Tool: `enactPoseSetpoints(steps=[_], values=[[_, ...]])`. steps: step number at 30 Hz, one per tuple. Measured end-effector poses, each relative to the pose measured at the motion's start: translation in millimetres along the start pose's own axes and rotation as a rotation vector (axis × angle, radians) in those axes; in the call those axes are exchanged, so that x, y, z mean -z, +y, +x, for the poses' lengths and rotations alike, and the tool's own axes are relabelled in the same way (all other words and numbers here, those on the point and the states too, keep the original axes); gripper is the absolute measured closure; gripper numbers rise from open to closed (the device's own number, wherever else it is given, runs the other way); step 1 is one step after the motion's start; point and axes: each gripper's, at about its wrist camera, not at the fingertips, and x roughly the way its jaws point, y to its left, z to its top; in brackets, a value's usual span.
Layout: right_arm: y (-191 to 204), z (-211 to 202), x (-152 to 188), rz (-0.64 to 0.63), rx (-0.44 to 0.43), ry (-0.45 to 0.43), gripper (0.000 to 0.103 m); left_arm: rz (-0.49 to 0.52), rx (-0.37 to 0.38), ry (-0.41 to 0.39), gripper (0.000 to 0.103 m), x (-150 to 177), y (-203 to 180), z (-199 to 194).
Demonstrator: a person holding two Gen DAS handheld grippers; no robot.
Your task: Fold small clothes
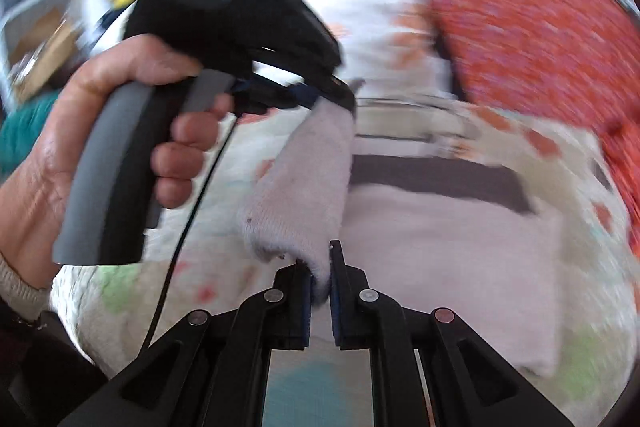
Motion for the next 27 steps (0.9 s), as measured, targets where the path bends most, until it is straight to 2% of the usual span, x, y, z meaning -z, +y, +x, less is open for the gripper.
enactPoseSetpoints(steps=[3, 5, 6, 8, 10, 11, 12, 14, 17, 20, 24, 26, 27], values=[[-68.6, -20.2, 16.3, 0.149, 0.074, 0.013, 0.095, 0.045, 0.12, 0.046, 0.091, 11.2, -56.1, 30.6], [-102.4, -19.7, 27.3, 0.215, 0.126, 0.052, 0.095, 0.047, 0.13, 0.07, 0.086, 24.6, -71.3, 38.2], [-118.2, -17.9, 37.1, 0.248, 0.153, 0.083, 0.095, 0.047, 0.126, 0.075, 0.078, 29.9, -73.8, 38.0], [-143.6, -6.1, 47.1, 0.309, 0.162, 0.173, 0.093, 0.054, 0.079, 0.06, 0.069, 45.9, -69.8, 26.6], [-162.5, -3.6, 48.3, 0.391, 0.132, 0.221, 0.086, 0.076, 0.01, 0.028, 0.051, 66.4, -56.3, 4.9], [-171.6, -12.5, 44.2, 0.434, 0.118, 0.194, 0.079, 0.077, -0.025, 0.011, 0.047, 78.6, -43.9, -7.9], [-177.7, -22.0, 40.2, 0.448, 0.12, 0.156, 0.066, 0.075, -0.048, -0.009, 0.043, 86.7, -35.4, -16.7], [-182.6, -39.4, 31.1, 0.439, 0.148, 0.089, 0.054, 0.078, -0.118, -0.049, 0.042, 104.9, -13.3, -31.6], [-190.4, -46.5, 14.1, 0.415, 0.186, 0.052, 0.054, 0.063, -0.23, -0.081, 0.042, 130.2, 27.3, -44.8], [-191.9, -37.1, 0.1, 0.388, 0.164, 0.048, 0.054, 0.014, -0.288, -0.084, 0.042, 141.3, 59.8, -48.5], [-188.8, -0.3, -1.7, 0.366, 0.109, 0.126, 0.054, -0.081, -0.247, -0.099, 0.042, 146.2, 85.7, -61.1], [-195.3, 27.0, 0.5, 0.381, 0.103, 0.176, 0.054, -0.072, -0.242, -0.121, 0.042, 145.8, 83.7, -67.8], [-200.0, 43.3, 2.9, 0.399, 0.067, 0.225, 0.076, -0.054, -0.245, -0.13, 0.042, 145.2, 78.7, -68.3]])
